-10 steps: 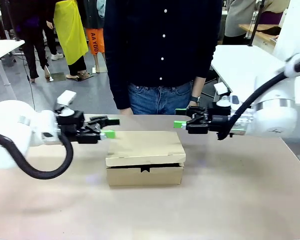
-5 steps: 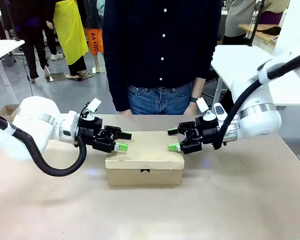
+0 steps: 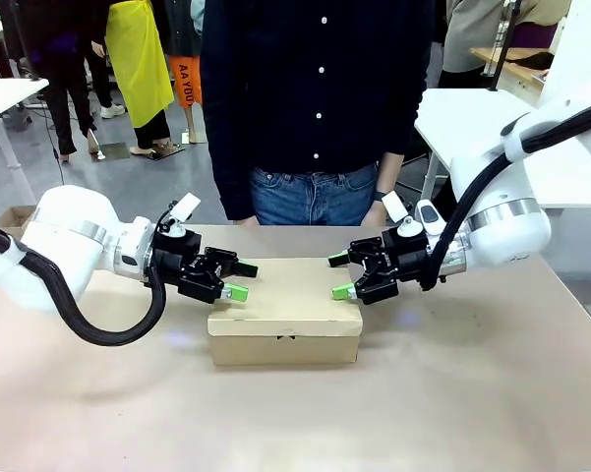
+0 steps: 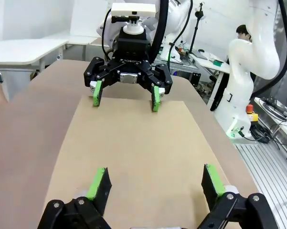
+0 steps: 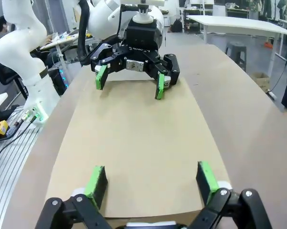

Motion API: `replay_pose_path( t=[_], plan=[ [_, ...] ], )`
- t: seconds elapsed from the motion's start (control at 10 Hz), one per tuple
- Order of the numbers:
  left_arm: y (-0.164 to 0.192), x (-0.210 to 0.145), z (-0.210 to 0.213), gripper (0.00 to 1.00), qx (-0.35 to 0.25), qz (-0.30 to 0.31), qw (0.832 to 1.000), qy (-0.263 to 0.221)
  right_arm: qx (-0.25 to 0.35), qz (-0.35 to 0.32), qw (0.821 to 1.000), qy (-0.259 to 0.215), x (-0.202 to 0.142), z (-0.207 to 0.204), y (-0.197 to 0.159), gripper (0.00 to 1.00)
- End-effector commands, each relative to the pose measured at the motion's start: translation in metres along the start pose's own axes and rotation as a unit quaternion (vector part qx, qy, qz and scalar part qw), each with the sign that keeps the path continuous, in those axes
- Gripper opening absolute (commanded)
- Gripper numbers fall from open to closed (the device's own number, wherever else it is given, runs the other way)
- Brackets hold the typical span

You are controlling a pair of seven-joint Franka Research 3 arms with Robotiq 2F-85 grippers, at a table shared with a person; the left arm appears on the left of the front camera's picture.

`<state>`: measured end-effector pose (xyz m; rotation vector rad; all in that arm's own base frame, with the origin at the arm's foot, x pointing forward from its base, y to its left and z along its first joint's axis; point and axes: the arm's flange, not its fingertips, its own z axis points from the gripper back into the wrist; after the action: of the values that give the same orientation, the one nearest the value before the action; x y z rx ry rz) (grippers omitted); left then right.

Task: Pack the items into the box.
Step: Close the Mailer Box.

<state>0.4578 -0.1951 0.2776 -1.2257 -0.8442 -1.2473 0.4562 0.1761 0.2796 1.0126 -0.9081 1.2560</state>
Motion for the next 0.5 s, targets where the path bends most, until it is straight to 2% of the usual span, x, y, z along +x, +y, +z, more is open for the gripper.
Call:
replay_pose_path(
  t=[0.0, 0.2, 0.3, 0.4],
  plan=[
    [-0.014, 0.006, 0.008, 1.0, -0.003, -0.026, 1.0, 0.001, -0.009, -0.009, 1.0, -0.011, 0.008, 0.006, 0.0, 1.0],
    [-0.049, 0.028, 0.026, 1.0, 0.022, -0.051, 0.997, -0.044, -0.035, -0.101, 0.992, -0.062, 0.036, 0.04, 0.019, 1.0],
    [-0.07, 0.037, 0.04, 1.0, 0.043, -0.036, 0.996, -0.071, -0.038, -0.146, 0.984, -0.092, 0.049, 0.066, 0.035, 1.0],
    [-0.092, 0.041, 0.061, 1.0, 0.051, 0.008, 0.992, -0.111, -0.064, -0.219, 0.967, -0.113, 0.055, 0.098, 0.054, 1.0]
  ],
)
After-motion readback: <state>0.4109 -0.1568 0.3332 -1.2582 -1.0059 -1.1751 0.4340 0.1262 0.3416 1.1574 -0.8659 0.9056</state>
